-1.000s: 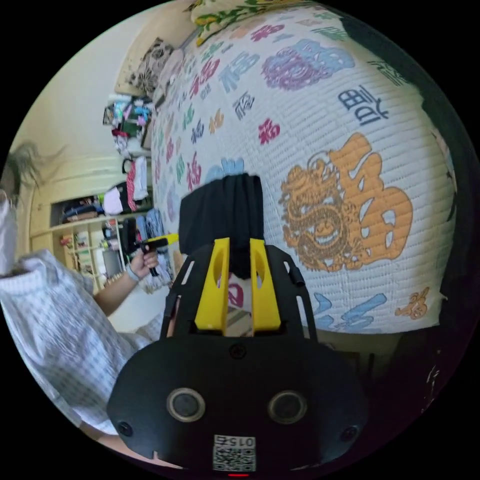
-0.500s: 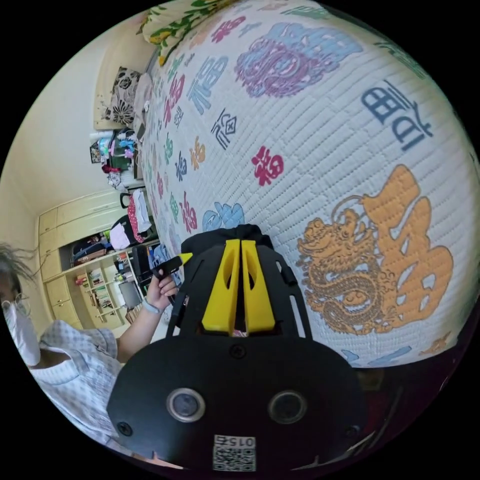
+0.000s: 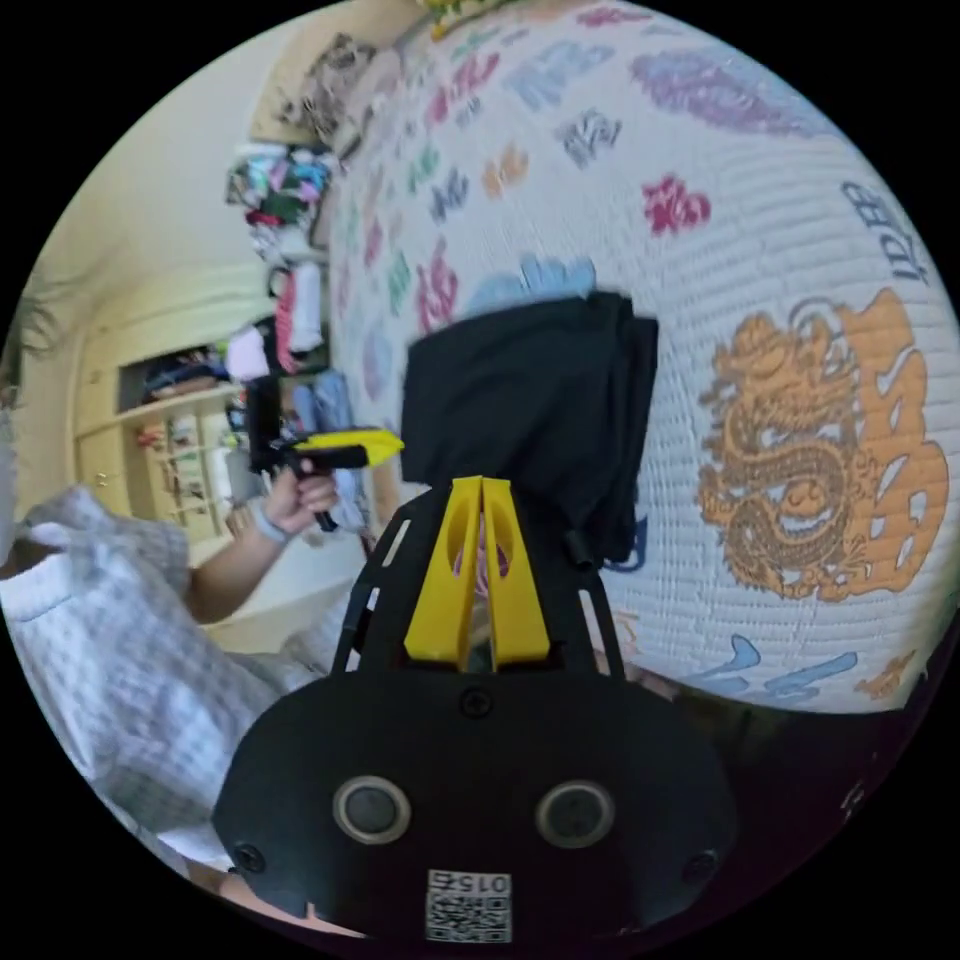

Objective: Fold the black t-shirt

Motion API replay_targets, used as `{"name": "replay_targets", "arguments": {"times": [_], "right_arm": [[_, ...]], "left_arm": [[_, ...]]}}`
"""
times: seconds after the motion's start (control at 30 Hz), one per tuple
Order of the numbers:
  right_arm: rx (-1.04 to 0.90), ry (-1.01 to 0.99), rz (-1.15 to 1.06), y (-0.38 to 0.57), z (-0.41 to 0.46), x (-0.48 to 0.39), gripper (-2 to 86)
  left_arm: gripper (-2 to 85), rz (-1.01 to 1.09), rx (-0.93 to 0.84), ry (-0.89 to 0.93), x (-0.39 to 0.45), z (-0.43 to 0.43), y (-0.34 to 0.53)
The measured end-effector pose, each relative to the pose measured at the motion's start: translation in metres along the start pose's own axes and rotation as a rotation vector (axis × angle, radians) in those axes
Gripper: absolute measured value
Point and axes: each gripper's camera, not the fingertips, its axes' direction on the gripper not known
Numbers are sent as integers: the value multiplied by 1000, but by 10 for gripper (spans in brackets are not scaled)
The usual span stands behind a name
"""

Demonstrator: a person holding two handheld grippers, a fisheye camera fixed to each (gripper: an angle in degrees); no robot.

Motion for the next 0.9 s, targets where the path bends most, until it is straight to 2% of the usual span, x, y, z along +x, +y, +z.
{"name": "replay_targets", "arguments": {"times": [0.03,0.1,0.27,0.4,0.53,0.7,0.77,0.83,0.9], "right_arm": [[-35,70,41,-2,15,5,-5],[-5,23,94,-1,22,11,-5],[104,-61,91,9,-5,-4,2],[290,-106,66,13,-58,-3,55],[188,-132,61,-21,-54,9,108],[106,-252,-7,-55,-34,1,101],[113,-342,-4,-63,-27,8,83],[100,-575,22,-73,-19,26,65],[85,-609,14,-78,-21,24,57]], "left_arm": [[3,-9,-32,-102,-1,5,6],[-3,-18,-80,-219,-5,11,16],[1,-82,-50,-163,2,-23,31],[61,-119,85,-35,1,-84,52],[131,-170,114,23,-19,-121,63],[134,-114,20,160,-27,-131,64],[128,-80,-2,193,-26,-138,63],[115,-69,-44,289,-31,-151,62],[103,-78,-77,378,-34,-161,62]]}}
